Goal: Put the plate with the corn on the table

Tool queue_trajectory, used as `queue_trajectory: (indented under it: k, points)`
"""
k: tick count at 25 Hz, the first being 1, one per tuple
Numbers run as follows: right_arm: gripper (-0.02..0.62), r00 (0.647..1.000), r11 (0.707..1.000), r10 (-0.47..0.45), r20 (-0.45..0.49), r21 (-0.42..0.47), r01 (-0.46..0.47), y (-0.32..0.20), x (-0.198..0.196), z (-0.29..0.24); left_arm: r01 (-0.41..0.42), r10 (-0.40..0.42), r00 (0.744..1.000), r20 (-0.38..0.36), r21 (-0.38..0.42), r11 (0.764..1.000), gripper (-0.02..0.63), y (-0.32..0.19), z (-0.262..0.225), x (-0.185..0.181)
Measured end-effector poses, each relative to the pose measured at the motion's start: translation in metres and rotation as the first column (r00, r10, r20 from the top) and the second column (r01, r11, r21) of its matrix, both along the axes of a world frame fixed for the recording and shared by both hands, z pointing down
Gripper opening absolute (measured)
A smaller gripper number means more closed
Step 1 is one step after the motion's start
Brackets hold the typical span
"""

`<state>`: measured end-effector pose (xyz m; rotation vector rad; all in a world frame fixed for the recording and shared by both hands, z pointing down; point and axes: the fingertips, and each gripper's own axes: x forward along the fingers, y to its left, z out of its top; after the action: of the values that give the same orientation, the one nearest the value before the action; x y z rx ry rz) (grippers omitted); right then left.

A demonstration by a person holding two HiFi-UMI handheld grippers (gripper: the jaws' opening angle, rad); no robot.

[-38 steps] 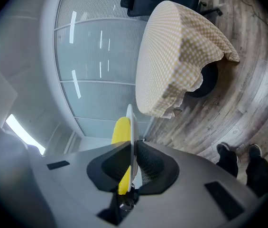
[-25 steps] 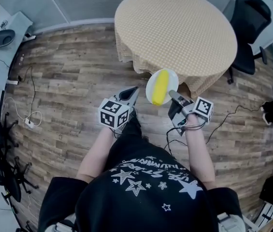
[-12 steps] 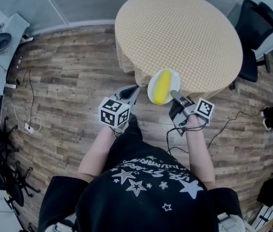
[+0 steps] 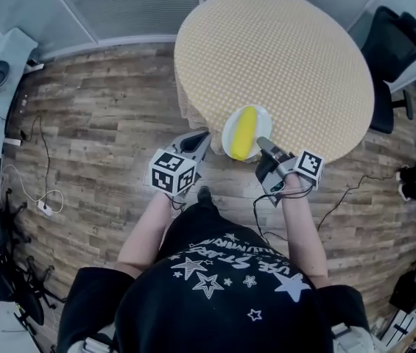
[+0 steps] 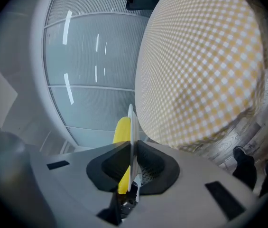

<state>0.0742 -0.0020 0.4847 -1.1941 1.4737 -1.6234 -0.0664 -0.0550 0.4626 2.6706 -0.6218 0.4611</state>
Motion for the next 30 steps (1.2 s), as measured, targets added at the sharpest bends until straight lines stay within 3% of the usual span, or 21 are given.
queue_trajectory:
  k: [8, 16, 21, 30]
  points:
    - [0.041, 1.0, 1.0, 0.014, 0.015, 0.017, -0.014, -0.059, 0.002, -0.005, -0.039, 0.039, 0.999, -0.009, -0.028, 0.999, 0.008, -0.065, 0.005, 0.006]
    - [0.042, 1.0, 1.0, 0.004, 0.016, 0.022, -0.004, -0.086, 0.005, -0.005, -0.061, 0.061, 0.998, -0.007, -0.052, 0.997, 0.008, -0.1, 0.015, 0.016]
    - [0.041, 0.999, 0.999, -0.028, 0.026, 0.016, 0.028, -0.095, 0.018, -0.003, -0.038, 0.039, 0.999, 0.012, -0.054, 0.998, 0.008, -0.102, 0.018, 0.028]
    - [0.042, 0.99, 0.989, -0.144, 0.014, 0.031, 0.143, -0.121, 0.045, -0.001, 0.08, -0.079, 0.996, 0.032, -0.016, 0.997, 0.008, -0.107, 0.007, 0.048]
